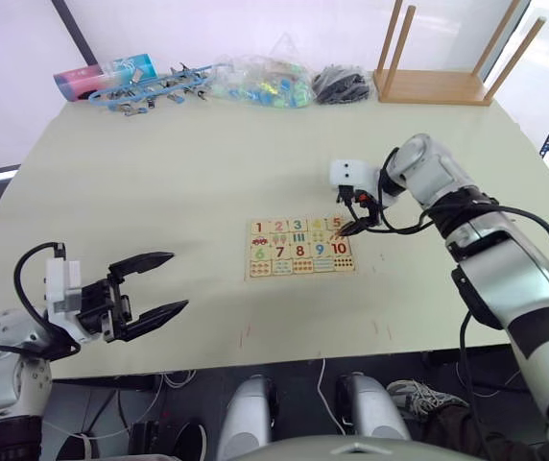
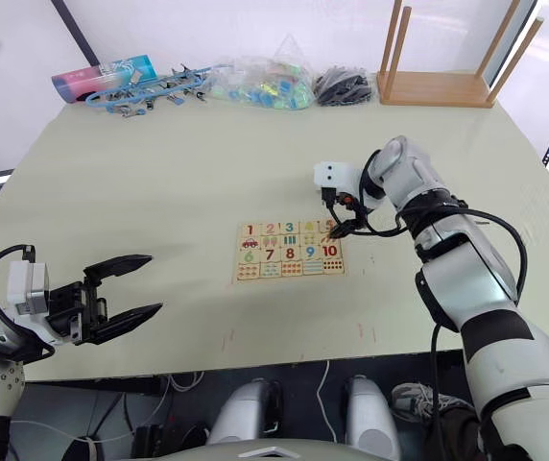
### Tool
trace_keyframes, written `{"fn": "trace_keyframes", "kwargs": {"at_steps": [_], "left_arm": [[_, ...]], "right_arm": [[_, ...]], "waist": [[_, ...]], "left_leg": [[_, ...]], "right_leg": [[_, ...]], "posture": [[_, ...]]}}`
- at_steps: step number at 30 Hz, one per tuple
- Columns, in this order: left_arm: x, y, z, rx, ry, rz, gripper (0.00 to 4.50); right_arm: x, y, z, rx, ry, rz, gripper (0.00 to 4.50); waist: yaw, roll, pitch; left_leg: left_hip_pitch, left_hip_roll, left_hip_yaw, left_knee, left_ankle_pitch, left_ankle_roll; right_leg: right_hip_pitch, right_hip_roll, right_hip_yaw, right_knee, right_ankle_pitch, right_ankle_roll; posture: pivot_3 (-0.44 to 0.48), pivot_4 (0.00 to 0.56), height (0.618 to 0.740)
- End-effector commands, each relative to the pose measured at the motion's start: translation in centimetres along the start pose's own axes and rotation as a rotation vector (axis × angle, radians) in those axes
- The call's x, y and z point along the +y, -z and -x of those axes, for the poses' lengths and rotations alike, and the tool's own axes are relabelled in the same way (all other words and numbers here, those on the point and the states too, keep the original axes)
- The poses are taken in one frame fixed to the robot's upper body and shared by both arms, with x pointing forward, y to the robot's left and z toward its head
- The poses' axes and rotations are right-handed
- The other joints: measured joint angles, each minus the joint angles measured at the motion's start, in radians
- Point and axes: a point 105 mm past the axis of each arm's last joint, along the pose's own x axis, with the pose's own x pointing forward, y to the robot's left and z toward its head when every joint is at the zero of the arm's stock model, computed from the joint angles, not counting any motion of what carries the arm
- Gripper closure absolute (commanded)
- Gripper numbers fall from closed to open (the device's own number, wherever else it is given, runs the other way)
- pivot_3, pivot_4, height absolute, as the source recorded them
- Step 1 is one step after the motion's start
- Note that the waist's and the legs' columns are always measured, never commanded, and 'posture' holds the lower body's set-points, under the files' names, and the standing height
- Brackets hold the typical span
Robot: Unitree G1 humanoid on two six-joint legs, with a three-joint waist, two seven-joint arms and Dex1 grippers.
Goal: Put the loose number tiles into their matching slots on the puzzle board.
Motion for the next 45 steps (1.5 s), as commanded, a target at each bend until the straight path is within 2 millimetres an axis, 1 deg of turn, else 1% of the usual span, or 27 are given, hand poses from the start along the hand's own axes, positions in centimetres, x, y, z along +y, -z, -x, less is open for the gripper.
{"fn": "trace_keyframes", "kwargs": {"at_steps": [1,4,6,8,9,12,16,24,36,45], "left_arm": [[0.3,-0.6,0.3,0.008,-0.002,-0.033,0.0],[0.3,-0.6,0.3,0.009,-0.002,-0.032,0.0],[0.4,-0.5,0.4,0.009,-0.001,-0.032,0.0],[0.5,-0.5,0.4,0.009,0.001,-0.032,0.0],[0.5,-0.5,0.4,0.009,0.002,-0.031,0.0],[0.6,-0.5,0.3,0.009,0.007,-0.032,0.0],[0.7,-0.6,0.3,0.009,0.01,-0.034,0.0],[0.8,-0.6,0.2,0.01,0.013,-0.037,0.0],[0.9,-0.7,0.2,0.009,0.01,-0.042,0.0],[0.9,-0.7,0.4,0.01,0.003,-0.042,0.0]], "right_arm": [[-1.0,-1.7,1.9,-0.12,0.069,0.02,0.82],[-1.2,-1.2,2.4,-0.174,0.094,0.002,2.44],[-1.3,-0.7,2.5,-0.196,0.117,-0.014,3.24],[-1.2,-0.5,2.5,-0.273,0.129,-0.02,4.1],[-1.0,-0.4,2.4,-0.31,0.126,-0.029,4.4],[-0.4,-0.2,1.9,-0.386,0.114,-0.051,4.4],[-0.3,1.1,1.2,-0.383,0.134,-0.079,4.4],[0.1,1.7,0.2,-0.406,0.137,-0.107,4.4],[0.9,3.1,-1.4,-0.368,0.116,-0.13,4.4],[1.7,4.5,-2.7,-0.271,0.078,-0.177,4.4]], "waist": [[0.0,0.0,0.0],[0.0,0.0,0.0],[0.001,0.0,0.0],[0.0,0.0,0.0],[0.0,0.0,0.0],[0.0,-0.001,0.0],[0.0,0.0,0.0],[0.0,0.0,0.0],[0.0,0.0,0.0],[0.0,-0.001,-0.001]], "left_leg": [[0.0,0.0,0.0,0.0,0.0,0.0],[0.0,0.0,0.0,0.0,0.0,0.0],[0.0,0.0,0.0,0.0,0.0,0.0],[0.0,0.0,0.0,0.0,0.0,0.0],[0.0,0.0,0.0,0.0,0.0,0.0],[0.0,0.0,0.0,0.0,0.0,0.0],[0.001,0.0,0.0,0.0,0.0,0.0],[0.001,0.0,0.0,0.0,0.0,0.0],[0.001,0.0,0.0,0.0,0.0,0.0],[0.002,0.0,0.0,0.0,0.0,0.0]], "right_leg": [[0.0,0.0,0.0,0.0,0.0,0.0],[0.0,0.0,0.0,0.0,0.0,0.0],[0.0,0.0,0.0,0.0,0.0,0.0],[0.0,0.0,0.0,0.0,0.0,0.0],[0.0,0.0,0.0,0.0,0.0,0.0],[0.001,0.0,0.0,0.0,0.001,0.001],[0.001,0.0,0.0,0.0,0.001,0.002],[0.001,0.0,0.0,0.0,0.001,0.002],[0.001,0.0,0.0,0.0,0.001,0.002],[0.002,0.0,0.0,0.0,0.001,0.001]], "posture": [[0.0,0.15,0.737],[0.0,0.15,0.737],[0.0,0.15,0.737],[0.0,0.15,0.737],[0.0,0.15,0.737],[0.0,0.15,0.737],[0.0,0.15,0.737],[0.0,0.15,0.737],[0.0,0.15,0.737],[0.0,0.15,0.737]]}}
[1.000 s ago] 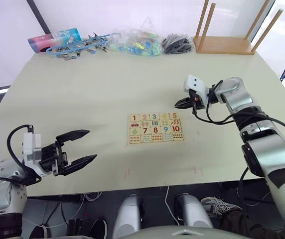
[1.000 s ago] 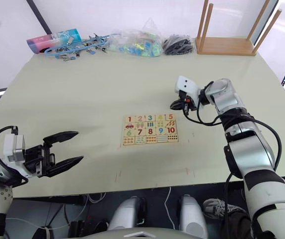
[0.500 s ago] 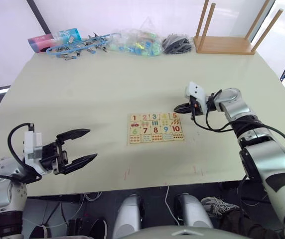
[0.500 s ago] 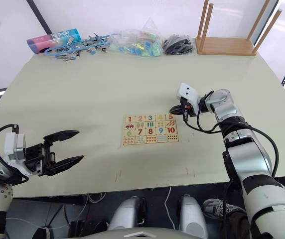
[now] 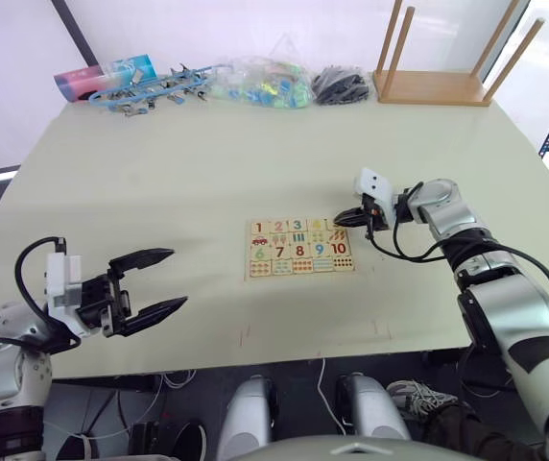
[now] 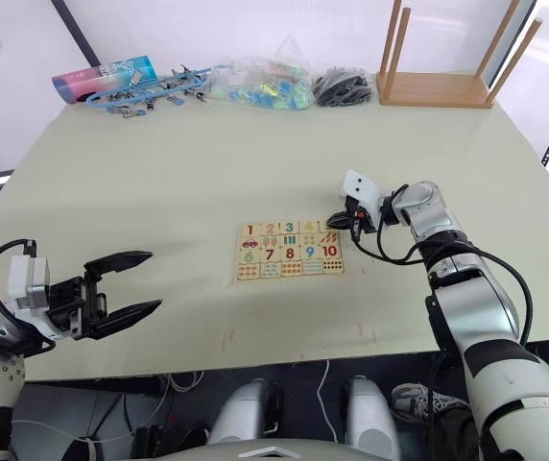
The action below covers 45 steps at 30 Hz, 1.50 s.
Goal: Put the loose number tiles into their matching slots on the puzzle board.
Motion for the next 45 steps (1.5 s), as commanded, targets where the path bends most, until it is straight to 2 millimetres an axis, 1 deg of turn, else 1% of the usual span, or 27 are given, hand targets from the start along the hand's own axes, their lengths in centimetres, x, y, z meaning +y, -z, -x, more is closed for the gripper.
{"fn": "trace_keyframes", "kwargs": {"at_steps": [1,6,10,12,17,21,23,24,25,28,29,30,32,37,38,39,41,42,43,45], "left_arm": [[0.3,-0.6,0.4,0.004,-0.014,-0.03,0.0],[0.3,-0.5,0.5,0.004,-0.016,-0.028,0.0],[0.3,-0.3,0.3,-0.001,-0.015,-0.023,0.0],[0.3,-0.3,0.2,-0.003,-0.016,-0.022,0.0],[0.6,-0.4,0.2,-0.019,-0.047,-0.001,0.0],[1.1,-0.7,0.0,-0.042,-0.098,0.031,0.0],[1.3,-0.7,0.0,-0.046,-0.129,0.052,0.0],[1.4,-0.7,-0.1,-0.046,-0.142,0.062,0.0],[1.6,-0.4,-0.1,-0.037,-0.178,0.082,0.0],[1.9,0.6,-0.2,0.015,-0.24,0.13,0.0],[1.9,0.6,-0.2,0.021,-0.245,0.133,0.0],[2.2,0.9,-0.2,0.032,-0.275,0.15,0.0],[2.5,1.1,-0.1,0.047,-0.314,0.169,0.0],[3.0,1.6,0.1,0.067,-0.385,0.182,0.0],[3.2,1.8,0.3,0.078,-0.416,0.189,0.0],[3.3,2.0,0.5,0.09,-0.44,0.193,0.0],[3.3,2.4,0.8,0.11,-0.476,0.197,0.0],[3.3,2.6,1.0,0.125,-0.494,0.2,0.0],[3.4,2.8,1.3,0.141,-0.517,0.208,0.0],[3.6,3.1,1.9,0.169,-0.575,0.2,0.0]], "right_arm": [[0.3,1.4,-0.2,0.077,-0.01,-0.03,4.4],[0.4,1.5,-0.4,0.081,-0.012,-0.028,4.4],[0.3,0.2,-0.3,0.0,-0.006,-0.018,4.4],[0.0,-0.4,0.2,-0.034,0.008,-0.006,4.4],[-1.0,-3.2,2.0,-0.182,0.069,0.037,4.4],[-1.0,-5.5,4.5,-0.318,0.123,0.056,4.4],[-0.8,-6.0,5.7,-0.366,0.157,0.055,4.4],[-0.7,-6.0,6.3,-0.379,0.18,0.045,4.4],[-0.7,-5.6,7.4,-0.403,0.238,0.028,4.4],[0.1,-4.2,10.0,-0.435,0.372,-0.023,4.4],[0.4,-3.9,10.4,-0.436,0.392,-0.034,4.4],[0.8,-3.2,11.2,-0.446,0.434,-0.054,4.4],[1.5,-2.2,12.2,-0.45,0.488,-0.081,4.4],[4.4,1.1,14.3,-0.454,0.587,-0.15,4.4],[5.3,2.1,14.7,-0.45,0.61,-0.174,4.19],[6.1,3.0,15.1,-0.442,0.637,-0.192,3.88],[7.3,4.1,15.5,-0.426,0.671,-0.212,3.11],[7.8,4.6,15.7,-0.422,0.681,-0.222,2.43],[8.3,5.1,16.1,-0.423,0.693,-0.234,2.04],[9.7,6.4,16.9,-0.413,0.72,-0.26,1.02]], "waist": [[0.0,0.0,0.0],[0.0,0.0,-0.001],[0.0,0.0,-0.001],[0.0,0.0,0.0],[0.001,0.001,0.0],[0.001,0.001,0.0],[0.002,0.0,0.0],[0.004,0.0,0.0],[0.007,0.0,0.0],[0.017,0.0,-0.001],[0.02,0.0,0.0],[0.023,0.0,0.0],[0.026,0.0,0.0],[0.029,0.0,-0.001],[0.032,0.0,-0.001],[0.035,0.0,-0.001],[0.035,0.0,-0.001],[0.034,0.0,-0.001],[0.031,0.0,-0.001],[0.03,0.0,-0.001]], "left_leg": [[0.0,0.0,0.0,0.0,0.0,0.0],[0.001,0.0,-0.001,0.001,0.0,0.0],[0.001,0.0,-0.001,0.001,0.0,0.0],[0.001,0.0,-0.001,0.001,0.0,0.0],[0.0,0.0,-0.001,0.001,0.0,0.0],[0.0,0.0,-0.001,0.001,0.0,0.0],[0.0,0.0,-0.001,0.001,0.0,0.0],[0.0,0.0,-0.001,0.0,0.0,0.0],[0.0,0.0,-0.001,0.0,0.0,0.0],[-0.001,0.0,-0.002,0.0,0.0,0.0],[-0.001,0.0,-0.002,0.0,0.0,0.0],[-0.001,-0.001,-0.001,0.0,0.0,0.0],[-0.001,-0.001,-0.001,0.0,0.0,0.0],[0.0,0.0,-0.001,0.001,0.0,0.0],[0.0,0.0,-0.002,0.001,0.0,0.0],[0.0,0.0,-0.002,0.001,0.0,0.0],[0.0,0.0,-0.002,0.0,0.0,0.0],[0.0,0.0,-0.002,0.0,0.0,0.0],[0.0,-0.001,-0.002,0.001,0.0,0.0],[0.001,0.0,-0.003,0.001,0.0,0.0]], "right_leg": [[0.0,0.0,0.0,0.0,0.0,-0.001],[0.001,0.0,0.0,0.001,-0.001,-0.002],[0.001,0.0,0.0,0.001,-0.001,-0.002],[0.001,0.0,0.0,0.001,-0.001,-0.002],[0.0,0.0,0.0,0.001,0.0,-0.001],[0.0,0.0,0.0,0.001,0.001,0.001],[0.0,0.0,0.0,0.001,0.001,0.001],[0.0,0.0,0.0,0.001,0.001,0.001],[0.0,0.0,0.0,0.001,0.001,0.001],[0.001,-0.002,-0.001,0.0,0.001,0.001],[0.001,-0.002,-0.001,0.0,0.001,0.001],[0.0,-0.002,-0.001,0.0,0.001,0.001],[0.0,-0.002,-0.001,0.0,-0.001,-0.001],[0.0,-0.001,0.0,0.0,-0.001,-0.002],[0.001,-0.001,0.0,0.0,-0.001,-0.002],[0.001,-0.001,-0.001,0.0,-0.001,-0.002],[0.001,-0.001,0.0,0.0,-0.001,-0.002],[0.001,-0.001,0.0,-0.001,-0.001,-0.002],[0.001,-0.001,0.0,-0.001,-0.001,-0.002],[0.001,-0.001,0.001,-0.001,-0.002,-0.001]], "posture": [[0.0,0.15,0.737],[0.0,0.15,0.737],[0.0,0.15,0.737],[0.0,0.15,0.737],[0.0,0.15,0.737],[0.0,0.15,0.737],[0.0,0.15,0.737],[0.0,0.15,0.737],[0.0,0.15,0.737],[0.0,0.15,0.737],[0.0,0.15,0.737],[0.0,0.15,0.737],[0.0,0.15,0.737],[0.0,0.15,0.737],[0.0,0.15,0.737],[0.0,0.15,0.737],[0.0,0.15,0.737],[0.0,0.15,0.737],[0.0,0.15,0.737],[0.0,0.15,0.737]]}}
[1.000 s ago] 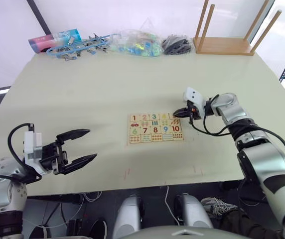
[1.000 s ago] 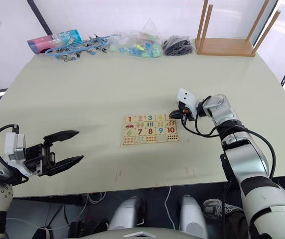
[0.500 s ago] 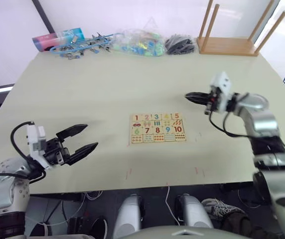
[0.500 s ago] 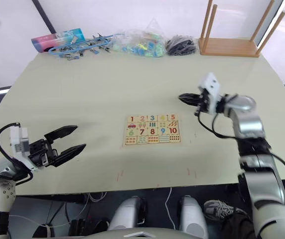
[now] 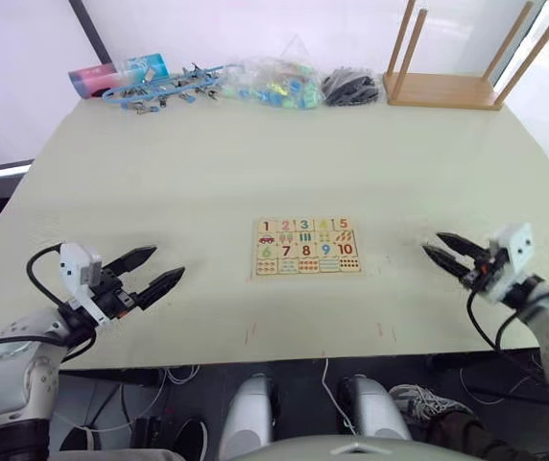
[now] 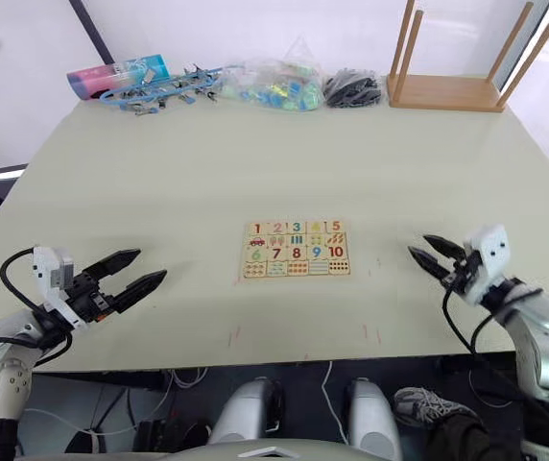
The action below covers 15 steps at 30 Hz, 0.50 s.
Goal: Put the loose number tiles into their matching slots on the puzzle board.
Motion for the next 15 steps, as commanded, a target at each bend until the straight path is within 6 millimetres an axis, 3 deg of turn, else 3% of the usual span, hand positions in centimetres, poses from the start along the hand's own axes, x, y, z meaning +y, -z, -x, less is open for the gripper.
{"fn": "trace_keyframes", "kwargs": {"at_steps": [1,2,9,15], "left_arm": [[1.0,-0.7,0.8,0.004,-0.105,-0.051,0.0],[1.2,-0.5,1.0,0.01,-0.132,-0.058,0.0],[1.8,0.5,2.5,0.037,-0.219,-0.077,0.0],[1.9,0.9,2.8,0.056,-0.219,-0.084,0.0]], "right_arm": [[-0.1,-0.9,2.6,-0.061,0.049,0.039,0.53],[0.1,-0.5,3.4,-0.052,0.053,0.039,0.07],[0.2,1.3,6.9,-0.005,0.084,0.031,0.07],[0.3,1.7,7.4,0.01,0.086,0.035,0.07]], "waist": [[0.001,0.0,0.0],[0.001,0.0,0.0],[0.0,0.0,0.0],[0.004,0.0,0.0]], "left_leg": [[0.0,0.0,-0.001,0.0,0.0,0.0],[0.0,0.0,-0.003,0.0,0.0,0.0],[0.0,0.002,-0.005,0.0,-0.003,-0.005],[0.0,0.002,-0.006,0.0,-0.003,-0.005]], "right_leg": [[0.0,0.0,0.0,0.0,0.0,0.001],[0.0,0.001,0.0,0.0,-0.001,0.002],[-0.001,-0.001,0.0,0.0,-0.002,0.003],[-0.001,-0.002,-0.001,0.0,-0.002,0.003]], "posture": [[0.0,0.15,0.737],[0.0,0.15,0.737],[0.0,0.15,0.737],[0.0,0.15,0.737]]}}
